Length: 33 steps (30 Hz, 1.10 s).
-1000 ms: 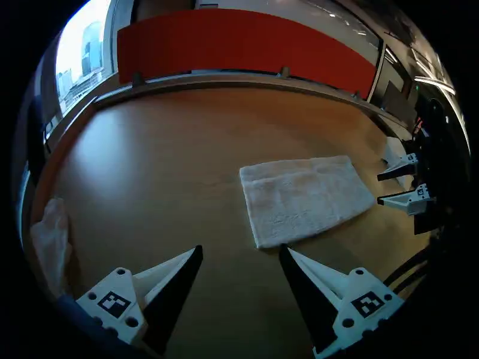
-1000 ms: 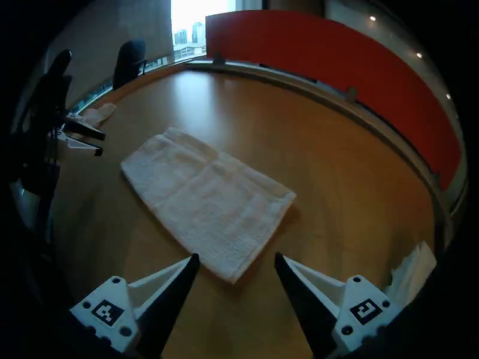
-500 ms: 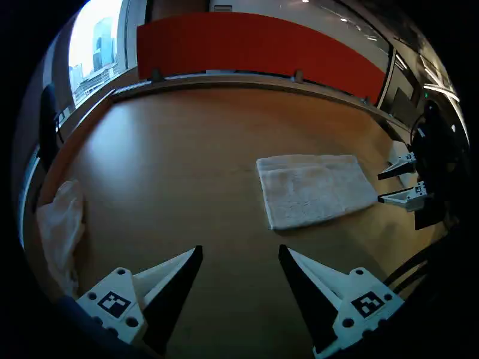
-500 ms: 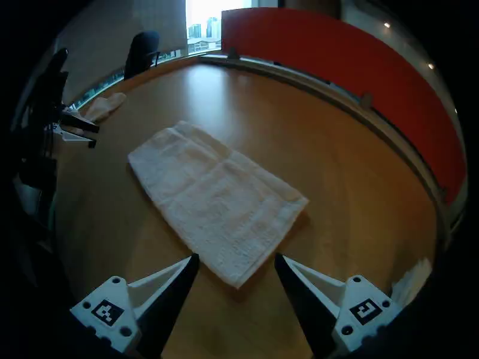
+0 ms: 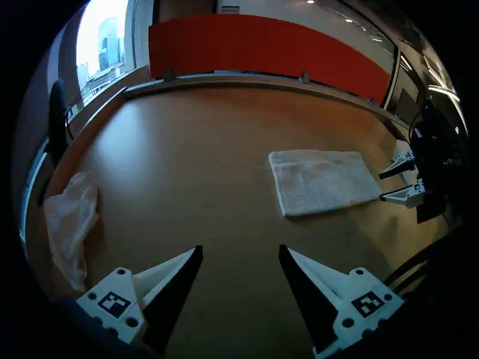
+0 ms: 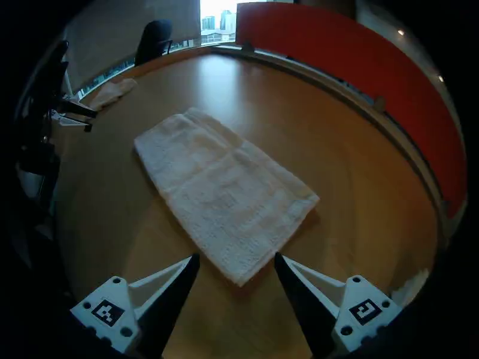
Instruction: Fold towel
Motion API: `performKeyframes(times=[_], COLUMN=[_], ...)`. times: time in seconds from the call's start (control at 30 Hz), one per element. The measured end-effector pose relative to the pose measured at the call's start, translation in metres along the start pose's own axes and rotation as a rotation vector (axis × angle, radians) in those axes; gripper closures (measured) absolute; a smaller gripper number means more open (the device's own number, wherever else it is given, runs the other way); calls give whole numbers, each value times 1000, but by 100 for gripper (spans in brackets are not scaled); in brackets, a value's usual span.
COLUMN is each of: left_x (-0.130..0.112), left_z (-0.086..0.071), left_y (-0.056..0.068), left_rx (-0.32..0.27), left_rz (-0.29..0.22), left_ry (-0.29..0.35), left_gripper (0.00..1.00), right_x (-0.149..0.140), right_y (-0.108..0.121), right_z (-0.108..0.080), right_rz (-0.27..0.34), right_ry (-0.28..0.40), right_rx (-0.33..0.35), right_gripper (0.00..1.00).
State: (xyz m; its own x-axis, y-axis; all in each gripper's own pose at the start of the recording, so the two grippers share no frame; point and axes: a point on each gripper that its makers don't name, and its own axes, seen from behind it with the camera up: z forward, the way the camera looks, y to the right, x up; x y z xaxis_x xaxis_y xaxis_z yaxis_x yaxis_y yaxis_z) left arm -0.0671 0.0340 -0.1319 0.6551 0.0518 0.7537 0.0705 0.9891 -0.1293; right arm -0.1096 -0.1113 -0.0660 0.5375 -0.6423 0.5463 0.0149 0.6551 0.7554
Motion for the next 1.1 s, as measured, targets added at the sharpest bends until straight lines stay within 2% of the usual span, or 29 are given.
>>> performKeyframes(times=[0.07, 0.4, 0.67, 1.0, 1.1], left_x=[-3, -13, -16, -15, -15], left_z=[-2, -7, -6, -5, -5], left_y=[-2, -5, -6, -5, -5], left_rx=[4, 11, 10, 8, 7], left_rz=[-2, -3, -10, -4, -5], left_ry=[-2, -10, -12, -13, -12], left_gripper=[6, 6, 6, 6, 6], right_x=[-4, -27, -27, -26, -26], right_y=[0, 4, 4, 3, 2], right_z=[1, 4, 3, 4, 3], right_rz=[-7, -19, -6, 3, -1], right_ry=[-9, -81, -80, -83, -81], right_rx=[5, 10, 17, 30, 31], right_gripper=[7, 32, 45, 83, 91])
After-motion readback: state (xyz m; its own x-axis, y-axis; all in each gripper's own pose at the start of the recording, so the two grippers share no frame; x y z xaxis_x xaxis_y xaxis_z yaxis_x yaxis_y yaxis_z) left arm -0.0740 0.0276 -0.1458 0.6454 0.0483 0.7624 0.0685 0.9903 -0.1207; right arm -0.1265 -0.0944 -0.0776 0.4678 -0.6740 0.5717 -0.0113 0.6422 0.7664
